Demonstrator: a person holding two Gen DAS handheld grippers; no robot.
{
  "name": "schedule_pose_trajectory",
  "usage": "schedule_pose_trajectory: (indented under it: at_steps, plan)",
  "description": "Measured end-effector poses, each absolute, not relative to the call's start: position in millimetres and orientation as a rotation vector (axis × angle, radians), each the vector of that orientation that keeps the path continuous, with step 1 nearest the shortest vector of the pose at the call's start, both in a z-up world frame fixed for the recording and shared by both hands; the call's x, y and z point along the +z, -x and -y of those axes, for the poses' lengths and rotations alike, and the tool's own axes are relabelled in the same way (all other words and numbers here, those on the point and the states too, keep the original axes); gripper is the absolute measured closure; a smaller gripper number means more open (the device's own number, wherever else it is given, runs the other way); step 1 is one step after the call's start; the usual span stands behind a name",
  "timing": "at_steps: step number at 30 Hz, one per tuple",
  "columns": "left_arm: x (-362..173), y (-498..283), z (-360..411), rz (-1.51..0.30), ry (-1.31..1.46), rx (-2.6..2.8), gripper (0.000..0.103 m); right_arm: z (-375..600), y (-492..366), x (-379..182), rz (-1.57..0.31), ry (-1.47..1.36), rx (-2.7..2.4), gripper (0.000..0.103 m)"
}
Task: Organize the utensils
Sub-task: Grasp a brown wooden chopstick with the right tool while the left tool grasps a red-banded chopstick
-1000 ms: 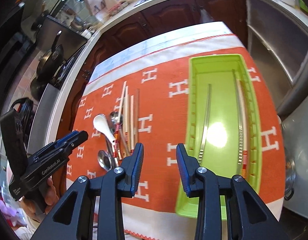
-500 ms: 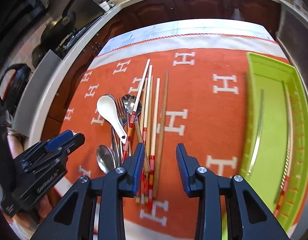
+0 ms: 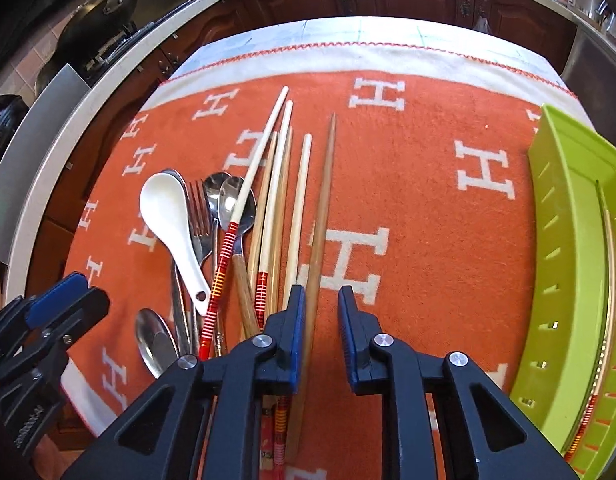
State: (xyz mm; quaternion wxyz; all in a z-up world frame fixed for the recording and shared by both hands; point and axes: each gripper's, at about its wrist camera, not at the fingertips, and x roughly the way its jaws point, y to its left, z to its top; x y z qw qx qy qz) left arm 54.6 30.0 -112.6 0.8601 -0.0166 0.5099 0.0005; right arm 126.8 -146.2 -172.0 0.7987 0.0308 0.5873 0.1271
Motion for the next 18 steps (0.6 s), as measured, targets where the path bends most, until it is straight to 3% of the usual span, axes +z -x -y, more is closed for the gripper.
schedule_pose_trajectory:
  at_steps: [13,18]
  plan:
    - [-113,-54,-29,-1.077,0.013,0.019,0.072,108,-130,-176,-1.196,0.179,0.237,0.085]
    - [-111,-56,-23,-1.078,-0.005,0.018,0.072,119,-127,-175,-1.205,0.131,0.242,0.095]
